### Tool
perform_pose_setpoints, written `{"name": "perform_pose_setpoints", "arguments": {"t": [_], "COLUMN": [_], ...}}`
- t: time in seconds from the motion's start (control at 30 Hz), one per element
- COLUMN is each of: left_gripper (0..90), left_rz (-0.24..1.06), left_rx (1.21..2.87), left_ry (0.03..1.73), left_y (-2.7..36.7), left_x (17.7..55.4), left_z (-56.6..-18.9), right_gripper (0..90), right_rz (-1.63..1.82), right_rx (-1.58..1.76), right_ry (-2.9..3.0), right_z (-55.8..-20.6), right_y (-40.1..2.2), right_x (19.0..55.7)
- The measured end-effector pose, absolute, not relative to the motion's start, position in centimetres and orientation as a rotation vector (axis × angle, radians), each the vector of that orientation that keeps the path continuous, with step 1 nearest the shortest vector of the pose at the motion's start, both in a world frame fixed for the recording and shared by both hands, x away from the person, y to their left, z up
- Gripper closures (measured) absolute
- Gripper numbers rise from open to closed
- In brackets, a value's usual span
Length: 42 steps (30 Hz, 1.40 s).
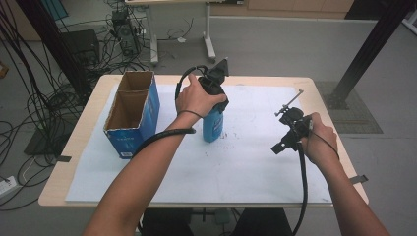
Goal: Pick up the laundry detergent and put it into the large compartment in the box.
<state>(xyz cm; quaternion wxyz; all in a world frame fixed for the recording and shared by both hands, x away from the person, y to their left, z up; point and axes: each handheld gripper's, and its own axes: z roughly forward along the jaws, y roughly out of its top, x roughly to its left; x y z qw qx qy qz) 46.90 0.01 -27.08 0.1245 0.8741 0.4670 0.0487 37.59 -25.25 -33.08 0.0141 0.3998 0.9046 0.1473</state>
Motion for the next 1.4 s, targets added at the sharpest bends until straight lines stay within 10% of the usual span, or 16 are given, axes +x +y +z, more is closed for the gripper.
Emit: {"name": "perform_pose_setpoints", "arguments": {"t": [1.4], "left_gripper": [37.9], "left_rz": [0.289], "left_rx": [2.481], "left_ry": [1.291], "left_y": [-0.6], "left_x": [44.7], "left_z": [-8.9], "right_gripper": [5.0], "right_rz": [0.469], "right_rx": [1.210], "right_ry": [2.813], "right_z": [-31.8], "right_y": [-24.3], "right_x": [37.3]}}
